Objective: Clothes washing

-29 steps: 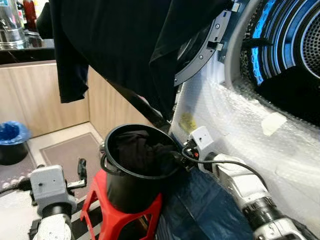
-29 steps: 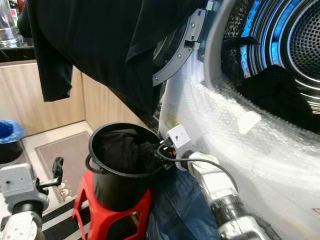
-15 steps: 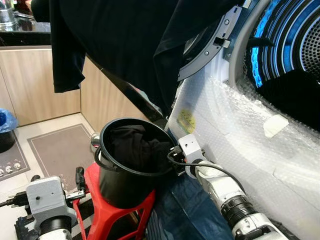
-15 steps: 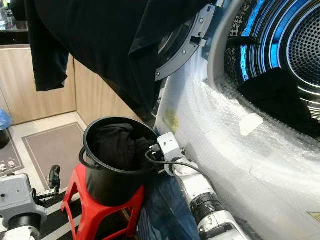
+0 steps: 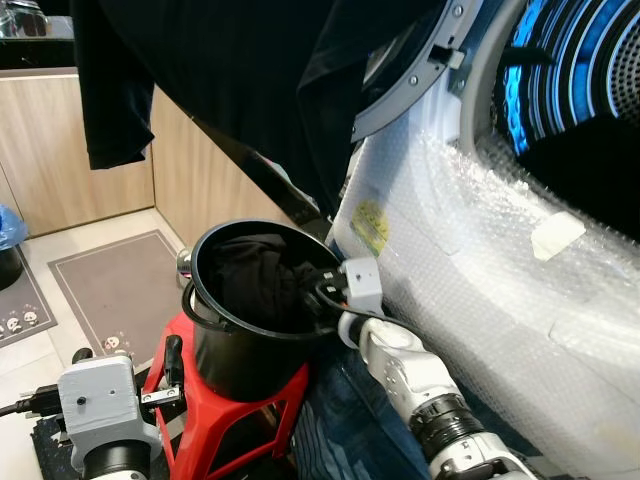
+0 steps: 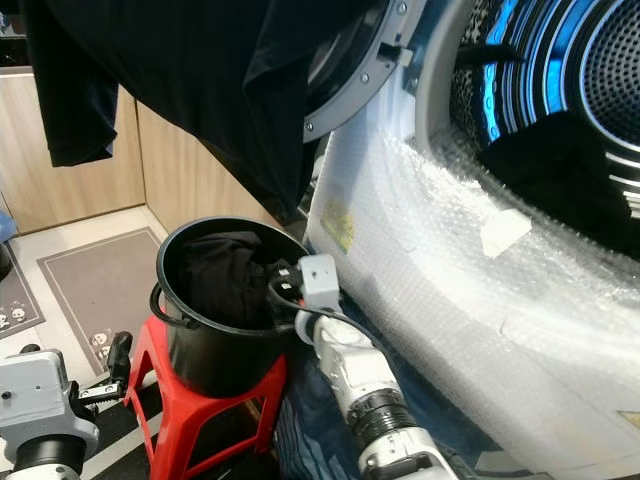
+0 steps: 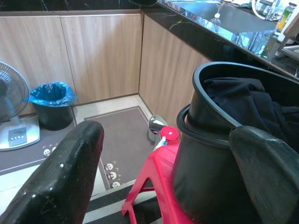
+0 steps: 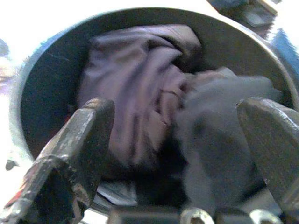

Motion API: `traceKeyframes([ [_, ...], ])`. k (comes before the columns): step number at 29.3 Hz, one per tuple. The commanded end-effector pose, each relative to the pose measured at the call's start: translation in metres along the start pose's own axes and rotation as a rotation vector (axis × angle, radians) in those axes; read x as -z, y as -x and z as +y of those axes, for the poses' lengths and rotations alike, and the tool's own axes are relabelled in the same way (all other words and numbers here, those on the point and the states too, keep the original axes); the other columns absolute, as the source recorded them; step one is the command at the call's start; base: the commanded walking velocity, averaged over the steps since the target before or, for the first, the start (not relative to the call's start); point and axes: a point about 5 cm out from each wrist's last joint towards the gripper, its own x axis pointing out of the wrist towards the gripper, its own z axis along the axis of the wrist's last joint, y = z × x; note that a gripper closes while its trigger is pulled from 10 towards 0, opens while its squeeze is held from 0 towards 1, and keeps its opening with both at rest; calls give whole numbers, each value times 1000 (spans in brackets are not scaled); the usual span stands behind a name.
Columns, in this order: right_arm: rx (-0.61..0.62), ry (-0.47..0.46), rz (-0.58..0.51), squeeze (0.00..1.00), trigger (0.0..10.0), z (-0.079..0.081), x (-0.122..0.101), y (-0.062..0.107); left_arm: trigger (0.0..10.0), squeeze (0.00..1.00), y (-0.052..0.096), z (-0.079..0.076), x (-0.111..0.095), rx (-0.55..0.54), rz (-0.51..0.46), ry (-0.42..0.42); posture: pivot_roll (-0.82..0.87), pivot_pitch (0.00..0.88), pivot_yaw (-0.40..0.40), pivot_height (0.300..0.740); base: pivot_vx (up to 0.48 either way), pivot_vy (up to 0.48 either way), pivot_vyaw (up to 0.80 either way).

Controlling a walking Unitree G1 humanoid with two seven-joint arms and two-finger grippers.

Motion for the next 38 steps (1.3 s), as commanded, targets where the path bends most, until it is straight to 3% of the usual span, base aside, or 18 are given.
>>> traceKeyframes([
  [1, 29, -51, -47, 0, 10000, -3, -7, 2, 10000, 0, 5, -2, -4, 20, 7, -17, 315, 243, -245, 740, 0, 0, 0],
  [6, 101, -145, -111, 0, 10000, 6, -15, -1, 10000, 0, 10, 1, -8, 21, 22, -19, 329, 267, -236, 740, 0, 0, 0],
  [12, 250, -91, -165, 0, 10000, 2, -20, 0, 10000, 0, 15, 4, -11, 19, 40, -27, 340, 287, -232, 740, 0, 0, 0],
  [14, 204, -116, -143, 0, 10000, 6, -18, -2, 10000, 0, 16, 5, -10, 15, 48, -27, 340, 287, -232, 740, 0, 0, 0],
  [32, 143, -68, -117, 0, 10000, 34, 1, 6, 10000, 0, 26, 5, -14, 15, 89, -22, 338, 346, -227, 740, 0, 0, 0],
  [36, 139, 21, -72, 0, 10000, 40, 8, 8, 10000, 0, 28, 6, -12, 13, 102, -25, 333, 357, -230, 740, 0, 0, 0],
  [38, 149, 19, -37, 0, 10000, 41, 12, 8, 10000, 0, 29, 5, -12, 11, 105, -25, 328, 362, -232, 740, 0, 0, 0],
])
